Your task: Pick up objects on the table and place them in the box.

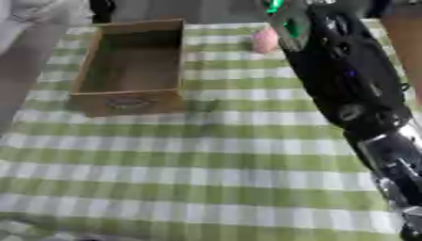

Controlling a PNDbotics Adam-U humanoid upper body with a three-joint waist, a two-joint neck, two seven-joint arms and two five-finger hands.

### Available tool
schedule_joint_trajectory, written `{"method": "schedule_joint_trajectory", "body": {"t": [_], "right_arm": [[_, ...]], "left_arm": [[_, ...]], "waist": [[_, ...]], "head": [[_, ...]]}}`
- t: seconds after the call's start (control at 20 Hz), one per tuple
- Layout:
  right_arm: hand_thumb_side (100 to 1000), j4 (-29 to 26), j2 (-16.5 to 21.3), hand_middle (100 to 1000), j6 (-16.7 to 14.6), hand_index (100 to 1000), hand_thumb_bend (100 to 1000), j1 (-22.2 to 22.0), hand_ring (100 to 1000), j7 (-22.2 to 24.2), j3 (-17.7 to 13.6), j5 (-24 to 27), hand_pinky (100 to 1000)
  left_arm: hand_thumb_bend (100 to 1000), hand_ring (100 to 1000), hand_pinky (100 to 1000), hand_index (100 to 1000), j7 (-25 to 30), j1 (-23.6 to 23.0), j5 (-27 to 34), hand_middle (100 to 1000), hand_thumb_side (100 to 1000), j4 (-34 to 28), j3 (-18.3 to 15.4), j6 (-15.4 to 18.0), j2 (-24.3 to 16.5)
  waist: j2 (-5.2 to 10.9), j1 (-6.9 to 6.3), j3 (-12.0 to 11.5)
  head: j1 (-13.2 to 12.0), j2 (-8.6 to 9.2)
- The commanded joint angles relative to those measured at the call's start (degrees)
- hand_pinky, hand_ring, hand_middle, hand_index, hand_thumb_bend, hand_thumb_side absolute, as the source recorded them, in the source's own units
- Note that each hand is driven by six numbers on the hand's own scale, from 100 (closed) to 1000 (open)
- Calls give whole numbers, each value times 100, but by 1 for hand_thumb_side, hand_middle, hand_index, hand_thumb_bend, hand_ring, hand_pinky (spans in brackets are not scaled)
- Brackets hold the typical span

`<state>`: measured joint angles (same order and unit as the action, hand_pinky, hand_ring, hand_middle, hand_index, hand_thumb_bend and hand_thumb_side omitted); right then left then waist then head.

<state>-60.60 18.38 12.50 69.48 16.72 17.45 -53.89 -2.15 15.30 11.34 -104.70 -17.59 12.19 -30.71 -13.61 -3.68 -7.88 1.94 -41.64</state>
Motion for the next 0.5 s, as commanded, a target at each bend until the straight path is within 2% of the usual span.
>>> {"method": "schedule_joint_trajectory", "body": {"t": [0.05,0.25,0.3,0.35,0.5], "right_arm": [[857,265,91,839,78,992,759,74,899,-42,-142,-213,832],[832,634,96,843,116,992,763,43,904,-106,-292,-341,833],[809,711,102,844,122,991,723,39,905,-121,-320,-373,833],[823,781,106,844,127,992,764,36,906,-136,-349,-405,833],[815,956,118,846,140,992,766,30,907,-177,-428,-483,833]], "left_arm": [[100,482,538,853,-3,72,26,568,863,-108,-90,-28,-129],[100,482,538,852,-25,67,26,568,863,-116,-95,-33,-137],[100,482,538,852,-27,63,24,568,863,-116,-96,-35,-138],[100,482,538,852,-30,61,21,568,863,-116,-98,-37,-139],[100,482,538,852,-39,61,20,568,862,-118,-98,-42,-142]], "waist": [[92,1,-13],[97,5,-16],[98,7,-16],[98,8,-16],[103,11,-15]], "head": [[26,89],[23,107],[22,106],[22,107],[18,108]]}}
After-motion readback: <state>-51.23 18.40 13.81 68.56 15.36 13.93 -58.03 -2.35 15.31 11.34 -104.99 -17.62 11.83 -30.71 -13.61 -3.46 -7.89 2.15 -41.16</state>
